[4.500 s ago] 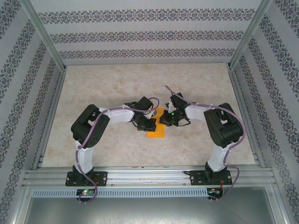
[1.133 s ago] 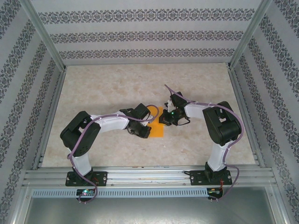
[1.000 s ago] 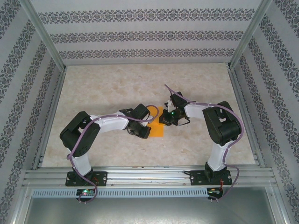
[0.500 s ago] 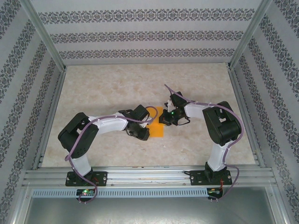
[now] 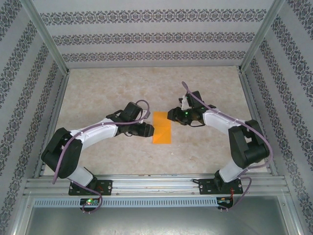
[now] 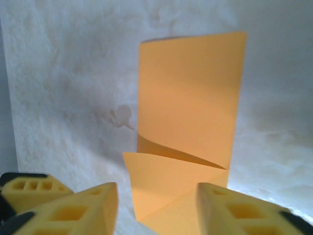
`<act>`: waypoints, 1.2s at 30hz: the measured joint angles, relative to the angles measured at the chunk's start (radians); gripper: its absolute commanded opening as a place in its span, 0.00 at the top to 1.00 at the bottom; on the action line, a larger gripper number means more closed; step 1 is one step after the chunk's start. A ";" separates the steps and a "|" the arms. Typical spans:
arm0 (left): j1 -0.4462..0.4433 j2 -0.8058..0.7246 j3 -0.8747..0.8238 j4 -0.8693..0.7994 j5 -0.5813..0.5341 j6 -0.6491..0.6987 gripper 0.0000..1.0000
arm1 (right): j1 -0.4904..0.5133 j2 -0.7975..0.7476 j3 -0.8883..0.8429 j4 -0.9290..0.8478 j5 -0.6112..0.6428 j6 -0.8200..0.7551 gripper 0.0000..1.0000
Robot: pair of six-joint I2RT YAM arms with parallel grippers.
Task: Fold a paper plane with a square sheet of paper (fold left side to right side)
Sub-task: Fold the triangle a second time at the center of the table, then turn over the paper at the center of the table.
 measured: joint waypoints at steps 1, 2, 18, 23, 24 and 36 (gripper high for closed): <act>0.011 0.002 -0.013 0.027 0.005 -0.016 0.50 | -0.009 -0.021 -0.021 0.011 0.008 0.000 0.39; 0.021 0.005 -0.025 0.056 0.010 -0.031 0.50 | -0.017 -0.038 -0.042 0.021 0.016 0.002 0.35; 0.045 0.251 0.058 0.251 0.085 -0.079 0.65 | -0.080 -0.091 -0.274 0.310 -0.024 0.124 0.06; 0.045 0.282 0.089 0.260 0.104 -0.069 0.80 | -0.080 -0.087 -0.274 0.346 -0.043 0.136 0.09; 0.045 0.286 0.092 0.260 0.107 -0.067 0.82 | -0.080 -0.085 -0.274 0.350 -0.046 0.137 0.10; 0.045 0.277 0.087 0.259 0.089 -0.049 0.96 | -0.079 -0.058 -0.273 0.364 -0.093 0.138 0.21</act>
